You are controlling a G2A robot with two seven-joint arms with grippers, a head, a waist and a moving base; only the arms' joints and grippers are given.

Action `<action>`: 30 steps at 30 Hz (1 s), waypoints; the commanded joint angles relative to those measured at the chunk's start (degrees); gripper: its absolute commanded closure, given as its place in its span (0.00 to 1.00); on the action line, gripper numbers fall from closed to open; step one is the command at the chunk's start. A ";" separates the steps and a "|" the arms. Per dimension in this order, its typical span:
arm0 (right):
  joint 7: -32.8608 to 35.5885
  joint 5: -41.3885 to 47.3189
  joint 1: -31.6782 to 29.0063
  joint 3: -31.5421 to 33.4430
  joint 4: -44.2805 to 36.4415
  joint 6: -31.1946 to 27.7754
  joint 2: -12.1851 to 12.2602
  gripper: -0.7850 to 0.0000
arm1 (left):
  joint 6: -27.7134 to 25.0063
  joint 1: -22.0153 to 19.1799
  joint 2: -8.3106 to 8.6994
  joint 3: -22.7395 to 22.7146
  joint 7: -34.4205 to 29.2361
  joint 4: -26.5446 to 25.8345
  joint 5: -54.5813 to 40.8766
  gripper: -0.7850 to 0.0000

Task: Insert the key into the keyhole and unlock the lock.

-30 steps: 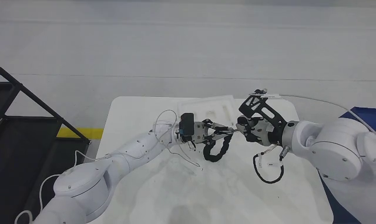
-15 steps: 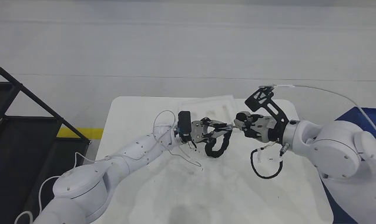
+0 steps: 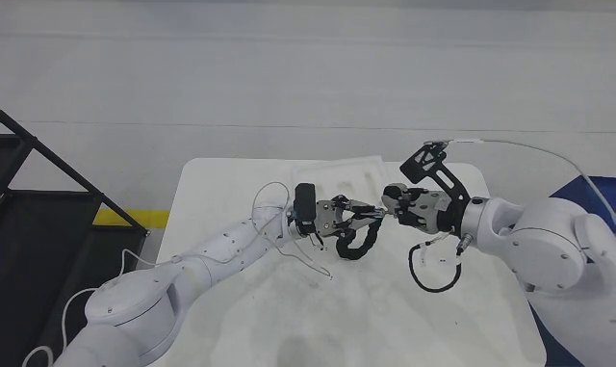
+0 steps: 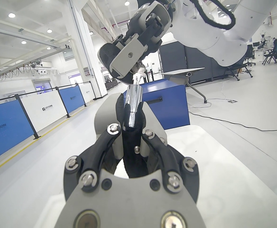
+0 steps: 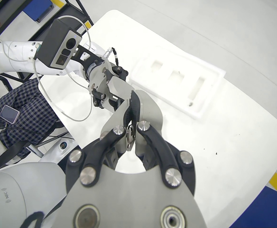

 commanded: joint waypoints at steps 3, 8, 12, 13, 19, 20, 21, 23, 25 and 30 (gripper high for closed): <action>-0.74 -1.62 0.72 0.78 -0.31 -3.31 0.11 0.00 | -1.28 0.26 0.07 -0.04 -1.27 0.05 -2.64 1.00; -2.40 -9.41 1.31 2.43 -2.06 -14.78 0.73 0.00 | -5.60 0.85 0.57 -0.87 -5.59 -1.22 -8.75 1.00; -4.29 -11.76 1.03 4.01 -2.96 -26.00 1.26 0.00 | -10.16 1.10 1.63 -2.36 -10.15 -2.65 -12.88 1.00; -4.61 -12.35 0.91 4.26 -3.21 -28.62 1.39 0.00 | -11.42 1.35 1.93 -2.87 -11.41 -3.13 -14.11 1.00; -5.62 -18.89 -0.24 5.30 -3.25 -40.27 2.16 0.00 | -22.56 1.61 3.82 -6.32 -22.56 -4.78 -18.67 1.00; -5.46 -20.33 -0.40 5.37 -3.15 -41.82 2.29 0.00 | -24.54 1.52 4.08 -6.98 -24.54 -4.92 -18.95 1.00; -5.20 -21.54 -0.61 5.20 -3.12 -43.51 2.42 0.00 | -26.04 1.64 4.30 -7.77 -26.03 -5.06 -19.49 1.00; -5.72 -23.83 -0.70 4.83 -3.54 -46.67 2.62 0.00 | -27.20 1.97 4.66 -8.49 -27.21 -5.55 -19.23 1.00; -7.05 -27.15 -1.02 4.00 -3.44 -48.00 3.02 0.00 | -27.20 1.95 5.01 -8.14 -27.21 -5.95 -18.53 1.00; -8.34 -29.58 -0.84 3.54 -2.96 -48.94 3.50 0.00 | -27.20 0.64 5.75 -5.74 -27.21 -6.87 -17.71 1.00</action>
